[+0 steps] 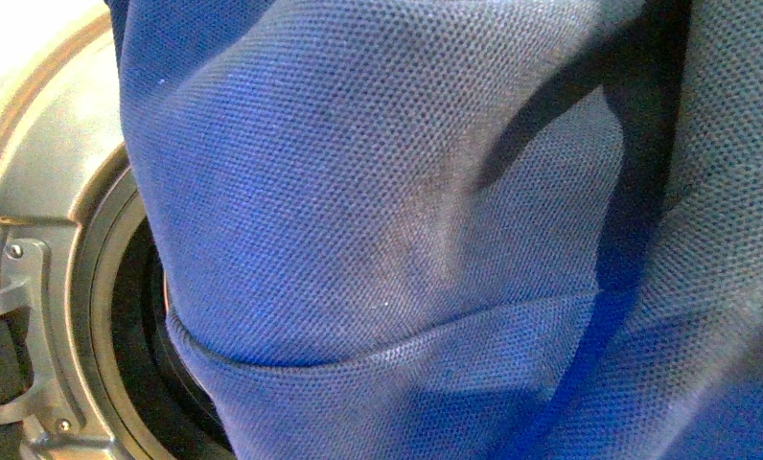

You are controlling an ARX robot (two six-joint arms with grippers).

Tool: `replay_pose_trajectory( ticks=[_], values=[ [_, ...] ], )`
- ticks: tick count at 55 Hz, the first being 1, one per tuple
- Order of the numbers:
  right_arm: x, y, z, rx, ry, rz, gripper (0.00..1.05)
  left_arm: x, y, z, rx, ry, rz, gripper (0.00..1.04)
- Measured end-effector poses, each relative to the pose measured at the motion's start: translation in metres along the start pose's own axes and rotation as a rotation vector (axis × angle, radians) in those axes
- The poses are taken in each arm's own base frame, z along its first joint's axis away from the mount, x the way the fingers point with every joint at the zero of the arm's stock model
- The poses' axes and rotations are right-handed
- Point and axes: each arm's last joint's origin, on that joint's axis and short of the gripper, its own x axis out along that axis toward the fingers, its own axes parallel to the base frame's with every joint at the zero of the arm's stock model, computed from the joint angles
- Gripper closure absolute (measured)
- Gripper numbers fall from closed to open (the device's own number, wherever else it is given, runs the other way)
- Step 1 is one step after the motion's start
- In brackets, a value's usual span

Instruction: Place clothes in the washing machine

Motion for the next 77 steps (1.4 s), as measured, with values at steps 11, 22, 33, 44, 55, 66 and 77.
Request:
replay_pose_trajectory(
  ticks=[11,22,33,44,55,66,77],
  values=[
    [0.0,0.0,0.0,0.0,0.0,0.0,0.98,0.029,-0.004,0.032,-0.007,-0.056,-0.264,0.07],
    [0.0,0.0,0.0,0.0,0.0,0.0,0.98,0.062,-0.003,0.045,-0.035,-0.103,-0.532,0.07],
    [0.0,0.0,0.0,0.0,0.0,0.0,0.98,0.088,-0.007,0.042,-0.095,-0.049,-0.662,0.07],
    [0.0,0.0,0.0,0.0,0.0,0.0,0.98,0.106,-0.024,0.044,-0.111,-0.004,-0.722,0.07],
    [0.0,0.0,0.0,0.0,0.0,0.0,0.98,0.114,-0.046,0.04,-0.11,0.025,-0.808,0.07],
    [0.0,0.0,0.0,0.0,0.0,-0.001,0.98,0.113,-0.067,0.039,-0.111,0.018,-0.925,0.07],
    [0.0,0.0,0.0,0.0,0.0,-0.001,0.98,0.113,-0.079,0.038,-0.124,0.007,-0.937,0.07]
  ],
)
